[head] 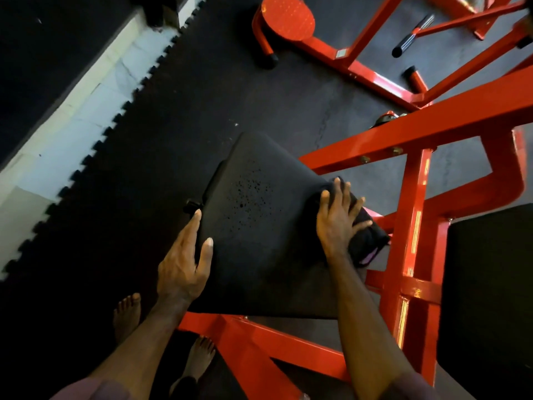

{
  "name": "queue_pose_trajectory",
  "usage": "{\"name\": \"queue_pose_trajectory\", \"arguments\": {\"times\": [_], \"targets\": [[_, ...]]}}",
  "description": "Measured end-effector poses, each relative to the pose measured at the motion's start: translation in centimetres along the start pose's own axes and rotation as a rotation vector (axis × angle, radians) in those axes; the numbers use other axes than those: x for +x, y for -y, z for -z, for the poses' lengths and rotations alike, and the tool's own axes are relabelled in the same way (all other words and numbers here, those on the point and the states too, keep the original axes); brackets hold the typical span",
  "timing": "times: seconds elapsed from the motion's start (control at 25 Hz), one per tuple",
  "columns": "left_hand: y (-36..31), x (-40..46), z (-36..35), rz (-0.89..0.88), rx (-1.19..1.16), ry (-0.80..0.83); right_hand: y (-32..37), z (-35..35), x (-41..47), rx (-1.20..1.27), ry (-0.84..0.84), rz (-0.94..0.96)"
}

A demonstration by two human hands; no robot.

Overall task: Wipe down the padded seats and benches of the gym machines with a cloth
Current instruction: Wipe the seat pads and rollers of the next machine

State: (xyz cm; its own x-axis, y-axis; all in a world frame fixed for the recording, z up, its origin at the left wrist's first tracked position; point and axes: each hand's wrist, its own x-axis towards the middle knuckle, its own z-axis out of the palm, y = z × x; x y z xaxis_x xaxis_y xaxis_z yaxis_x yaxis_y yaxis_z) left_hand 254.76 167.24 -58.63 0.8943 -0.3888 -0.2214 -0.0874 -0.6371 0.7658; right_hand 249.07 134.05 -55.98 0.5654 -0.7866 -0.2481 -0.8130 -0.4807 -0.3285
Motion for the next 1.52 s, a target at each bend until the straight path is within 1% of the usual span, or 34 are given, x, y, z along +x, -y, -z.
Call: {"name": "queue_pose_trajectory", "arguments": {"times": [0.08, 0.12, 0.16, 0.2, 0.28, 0.36, 0.4, 0.44, 0.48, 0.56, 0.6, 0.64, 0.68, 0.76, 0.8, 0.84, 0.88, 0.96, 1.0, 1.08, 1.16, 1.2, 1.24, 1.32, 1.36, 1.4, 1.44, 1.52], "targets": [[0.1, 0.0, 0.1, 0.011, 0.001, 0.007, 1.6, -1.2, -2.0, -0.088, -0.005, 0.184], [0.1, -0.1, 0.1, 0.015, -0.001, 0.012, 0.8, -1.5, -3.9, -0.138, -0.001, 0.281], [0.2, -0.1, 0.2, 0.016, 0.0, 0.016, -0.7, -1.4, -5.6, -0.175, 0.003, 0.337], [0.2, -0.2, 0.2, 0.015, 0.001, 0.021, -2.2, -0.8, -6.6, -0.186, -0.002, 0.33], [0.1, 0.0, 0.1, 0.011, 0.003, 0.015, -2.7, -0.4, -5.0, -0.133, -0.022, 0.221], [0.2, 0.1, -0.1, 0.007, 0.006, 0.008, 0.1, -0.8, -2.1, -0.037, -0.026, 0.069], [0.3, 0.1, -0.1, 0.002, 0.008, 0.007, 1.5, -1.2, -1.5, -0.017, -0.016, 0.049], [0.4, 0.0, -0.1, 0.003, 0.012, 0.005, 2.4, -1.7, -2.1, -0.032, -0.008, 0.098], [0.4, 0.0, 0.0, 0.004, 0.014, 0.006, 2.2, -1.9, -3.6, -0.076, -0.002, 0.207], [0.4, -0.1, 0.1, -0.003, 0.01, 0.011, -1.2, -1.5, -7.5, -0.196, 0.043, 0.438], [0.3, -0.1, 0.1, -0.003, 0.011, 0.016, -3.1, -0.9, -8.9, -0.238, 0.045, 0.471], [0.3, 0.0, 0.1, -0.001, 0.013, 0.02, -4.2, -0.6, -9.0, -0.242, 0.028, 0.445], [0.3, 0.0, 0.1, 0.001, 0.015, 0.017, -4.0, -0.7, -8.2, -0.214, 0.006, 0.374], [0.3, 0.0, 0.0, -0.003, 0.016, 0.004, -0.7, -1.6, -5.8, -0.109, -0.015, 0.207], [0.4, 0.0, -0.1, -0.012, 0.016, -0.001, 1.0, -2.1, -5.3, -0.076, -0.005, 0.169], [0.4, -0.1, 0.0, -0.016, 0.013, -0.005, 2.1, -2.5, -5.6, -0.089, 0.002, 0.195], [0.5, -0.1, 0.0, -0.015, 0.012, -0.003, 2.1, -2.6, -6.7, -0.136, 0.01, 0.291], [0.5, -0.2, 0.0, -0.01, 0.02, 0.006, -0.8, -2.1, -9.7, -0.252, 0.054, 0.499], [0.4, -0.2, 0.0, -0.006, 0.026, 0.008, -2.5, -1.4, -10.8, -0.299, 0.048, 0.511], [0.4, 0.0, 0.1, -0.002, 0.023, 0.007, -3.4, -1.3, -10.1, -0.299, -0.004, 0.378], [0.4, 0.0, -0.1, -0.012, 0.017, 0.006, -0.6, -2.2, -8.0, -0.172, -0.015, 0.205], [0.5, 0.1, -0.1, -0.014, 0.018, 0.001, 0.9, -2.7, -7.7, -0.129, -0.001, 0.189], [0.5, 0.1, -0.1, -0.009, 0.016, -0.005, 1.8, -3.1, -8.1, -0.132, 0.004, 0.243], [0.4, -0.1, 0.0, -0.004, 0.01, -0.003, 0.3, -3.1, -10.5, -0.215, 0.03, 0.477], [0.4, -0.2, 0.0, -0.01, 0.011, 0.0, -1.4, -2.6, -11.9, -0.275, 0.041, 0.554], [0.4, -0.3, 0.1, -0.01, 0.015, 0.004, -2.8, -1.9, -12.7, -0.316, 0.028, 0.55], [0.4, -0.1, 0.1, -0.01, 0.018, 0.007, -3.5, -1.7, -12.4, -0.322, 0.005, 0.487], [0.6, 0.0, 0.0, -0.007, 0.011, 0.009, -1.7, -2.7, -10.7, -0.238, -0.026, 0.295]]}}
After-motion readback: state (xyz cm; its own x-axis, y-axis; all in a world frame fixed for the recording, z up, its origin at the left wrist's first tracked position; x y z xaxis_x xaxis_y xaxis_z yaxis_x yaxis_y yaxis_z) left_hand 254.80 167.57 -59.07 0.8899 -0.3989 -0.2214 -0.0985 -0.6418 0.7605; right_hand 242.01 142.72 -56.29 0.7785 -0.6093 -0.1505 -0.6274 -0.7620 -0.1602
